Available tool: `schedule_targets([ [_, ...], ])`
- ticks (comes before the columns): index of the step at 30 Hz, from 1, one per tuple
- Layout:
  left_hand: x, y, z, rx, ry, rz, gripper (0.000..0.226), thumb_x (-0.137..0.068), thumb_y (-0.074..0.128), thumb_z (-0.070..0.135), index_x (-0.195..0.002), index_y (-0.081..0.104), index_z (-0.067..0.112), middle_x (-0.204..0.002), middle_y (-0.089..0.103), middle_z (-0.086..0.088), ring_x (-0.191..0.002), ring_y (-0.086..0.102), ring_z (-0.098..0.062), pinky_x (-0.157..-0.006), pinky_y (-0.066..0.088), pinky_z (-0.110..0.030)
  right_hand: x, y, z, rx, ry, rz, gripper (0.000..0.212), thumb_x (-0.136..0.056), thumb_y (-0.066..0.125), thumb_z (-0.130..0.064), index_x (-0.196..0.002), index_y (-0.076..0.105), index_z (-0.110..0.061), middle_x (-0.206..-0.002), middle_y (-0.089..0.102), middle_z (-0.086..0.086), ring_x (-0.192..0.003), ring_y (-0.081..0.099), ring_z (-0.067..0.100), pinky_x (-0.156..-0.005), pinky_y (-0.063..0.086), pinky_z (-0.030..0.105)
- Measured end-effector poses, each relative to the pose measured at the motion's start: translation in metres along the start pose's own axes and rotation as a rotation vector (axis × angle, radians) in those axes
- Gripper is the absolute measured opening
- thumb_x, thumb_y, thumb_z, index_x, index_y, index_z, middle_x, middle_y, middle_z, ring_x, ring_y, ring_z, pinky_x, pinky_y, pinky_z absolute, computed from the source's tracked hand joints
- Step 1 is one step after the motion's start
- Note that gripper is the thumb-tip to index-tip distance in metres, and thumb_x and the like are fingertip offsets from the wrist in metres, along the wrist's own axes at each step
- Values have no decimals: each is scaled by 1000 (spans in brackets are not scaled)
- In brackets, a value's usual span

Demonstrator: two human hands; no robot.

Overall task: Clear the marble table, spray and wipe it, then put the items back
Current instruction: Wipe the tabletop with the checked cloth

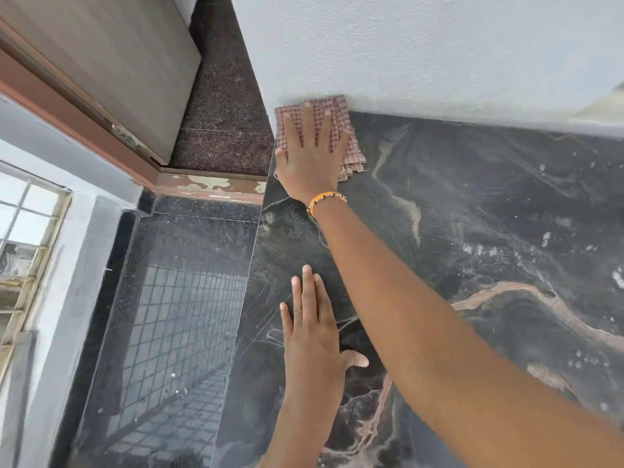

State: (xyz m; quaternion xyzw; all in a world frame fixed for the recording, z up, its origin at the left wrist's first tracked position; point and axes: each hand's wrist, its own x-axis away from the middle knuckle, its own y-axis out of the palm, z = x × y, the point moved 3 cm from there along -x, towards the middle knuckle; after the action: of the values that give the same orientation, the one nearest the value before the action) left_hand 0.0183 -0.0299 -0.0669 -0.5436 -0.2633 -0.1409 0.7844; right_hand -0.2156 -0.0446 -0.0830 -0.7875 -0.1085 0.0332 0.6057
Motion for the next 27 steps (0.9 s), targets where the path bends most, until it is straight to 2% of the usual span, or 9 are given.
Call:
schedule_targets([
  [4,-1,1,-1,-22,-5,1,123,-69,59,62,-127,-37,13,-139,-46,-1,-126,-41,-21,-116,-9,-41,-3,3,-8,88,-263,-73,53,-96,34,-42,-148,24,-32,-161,10,1,-147,4,30,-114,1,59],
  [6,0,0,-1,-37,-8,-9,125,-69,60,63,-129,-37,12,-139,-45,-2,-131,-38,-21,-117,-8,-41,14,3,6,103,-408,-95,53,-96,32,-45,-148,22,-35,-160,12,-3,-148,7,27,-115,1,56],
  [8,1,-3,0,-39,-18,-3,125,-70,61,61,-136,-33,10,-143,-43,-3,-138,-32,-23,-117,-8,-40,32,0,30,109,-439,-82,54,-96,32,-47,-148,19,-37,-160,14,-6,-147,10,25,-116,3,53],
  [10,3,-5,6,-16,-25,21,122,-73,64,56,-142,-25,9,-149,-36,-7,-142,-26,-25,-117,-6,-40,45,-7,64,90,-339,-30,54,-96,32,-46,-148,19,-37,-159,17,-7,-147,11,24,-116,3,50],
  [14,8,1,36,-34,126,49,112,-80,66,44,-146,-18,10,-155,-25,-10,-143,-21,-26,-118,-5,-40,58,-27,155,36,51,69,54,-96,33,-45,-148,20,-38,-159,17,-4,-147,10,25,-116,3,50],
  [17,7,13,44,-51,156,-36,115,-78,70,40,-146,-19,11,-152,-31,-10,-142,-24,-26,-117,-4,-42,68,-44,218,13,313,99,55,-96,31,-44,-148,18,-36,-160,14,-2,-147,8,29,-117,4,54],
  [20,7,18,42,-44,165,-53,118,-77,71,39,-145,-22,12,-151,-35,-9,-141,-28,-26,-117,-7,-41,95,-53,263,-4,495,137,54,-96,32,-42,-148,19,-35,-160,13,-1,-147,7,30,-117,6,55],
  [24,5,18,42,-48,190,-33,118,-76,70,42,-144,-22,10,-152,-32,-11,-141,-26,-27,-117,-5,-42,145,-49,264,-19,589,153,54,-96,32,-39,-148,19,-34,-161,11,0,-147,6,31,-116,5,57],
  [27,3,16,46,-47,193,-7,121,-72,71,43,-145,-18,6,-153,-27,-13,-143,-21,-29,-117,-1,-43,168,-36,221,9,482,98,55,-97,30,-40,-149,13,-37,-161,6,-1,-148,2,30,-114,0,57],
])
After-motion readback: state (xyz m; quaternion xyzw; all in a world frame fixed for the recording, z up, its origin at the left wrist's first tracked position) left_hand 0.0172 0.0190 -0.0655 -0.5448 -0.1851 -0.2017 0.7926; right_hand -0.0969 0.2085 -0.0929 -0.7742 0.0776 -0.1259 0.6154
